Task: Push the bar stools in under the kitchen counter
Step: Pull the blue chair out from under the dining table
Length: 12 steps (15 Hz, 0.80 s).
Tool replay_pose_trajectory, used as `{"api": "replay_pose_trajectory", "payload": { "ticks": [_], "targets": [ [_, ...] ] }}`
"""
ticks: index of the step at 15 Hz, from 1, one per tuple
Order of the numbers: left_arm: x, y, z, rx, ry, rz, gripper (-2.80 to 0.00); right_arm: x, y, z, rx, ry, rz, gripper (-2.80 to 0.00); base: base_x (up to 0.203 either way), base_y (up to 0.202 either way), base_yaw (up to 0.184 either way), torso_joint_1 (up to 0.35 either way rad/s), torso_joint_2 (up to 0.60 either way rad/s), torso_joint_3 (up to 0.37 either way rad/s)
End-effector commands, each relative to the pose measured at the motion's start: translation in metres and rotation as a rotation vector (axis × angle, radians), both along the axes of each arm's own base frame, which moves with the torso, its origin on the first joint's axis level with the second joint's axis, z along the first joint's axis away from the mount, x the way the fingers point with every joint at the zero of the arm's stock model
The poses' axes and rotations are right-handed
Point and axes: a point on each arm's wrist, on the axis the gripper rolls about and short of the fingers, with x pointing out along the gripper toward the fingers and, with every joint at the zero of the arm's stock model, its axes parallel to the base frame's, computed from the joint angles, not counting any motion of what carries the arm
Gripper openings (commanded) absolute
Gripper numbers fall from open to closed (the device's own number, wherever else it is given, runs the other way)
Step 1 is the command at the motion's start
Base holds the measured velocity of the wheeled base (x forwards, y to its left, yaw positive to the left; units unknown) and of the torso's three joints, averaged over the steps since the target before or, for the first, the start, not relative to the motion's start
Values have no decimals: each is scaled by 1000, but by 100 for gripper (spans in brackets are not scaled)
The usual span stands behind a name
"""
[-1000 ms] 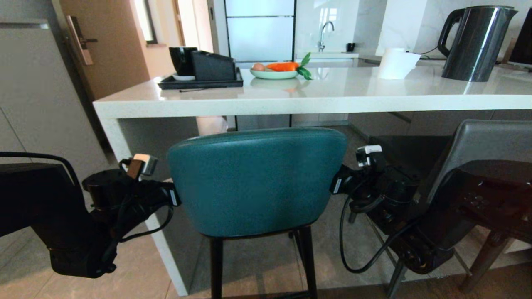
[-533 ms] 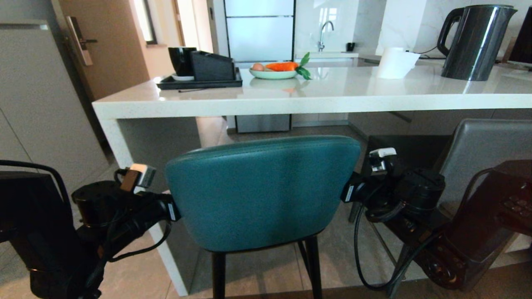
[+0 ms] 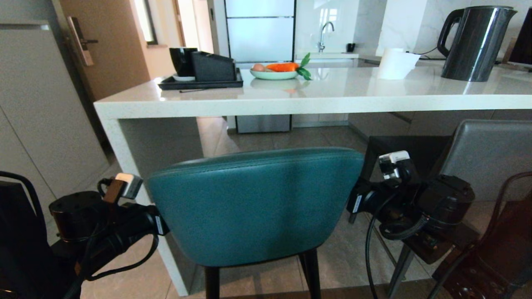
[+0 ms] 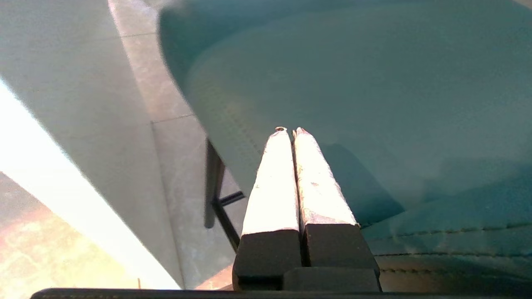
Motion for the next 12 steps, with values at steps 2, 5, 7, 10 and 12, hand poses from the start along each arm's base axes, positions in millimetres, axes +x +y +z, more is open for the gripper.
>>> {"api": "replay_pose_trajectory", "payload": {
  "ticks": [2, 5, 7, 10, 12],
  "targets": [
    [5, 2, -7, 2, 18, 10, -280, -60, 38, 4, -8, 9, 244, -280, 0, 0, 0, 0, 0, 0],
    [4, 1, -5, 2, 9, 9, -280, -61, 40, 3, -8, 16, 251, -280, 0, 0, 0, 0, 0, 0],
    [3, 1, -3, 3, 1, 9, -280, -59, 42, -1, -14, 27, 245, -280, 0, 0, 0, 0, 0, 0],
    [2, 1, -4, 8, 7, 9, -280, -56, 42, -5, -20, 35, 236, -280, 0, 0, 0, 0, 0, 0],
    [2, 1, -4, 13, 7, 20, -280, -54, 43, -4, -18, 33, 234, -280, 0, 0, 0, 0, 0, 0]
  ]
}}
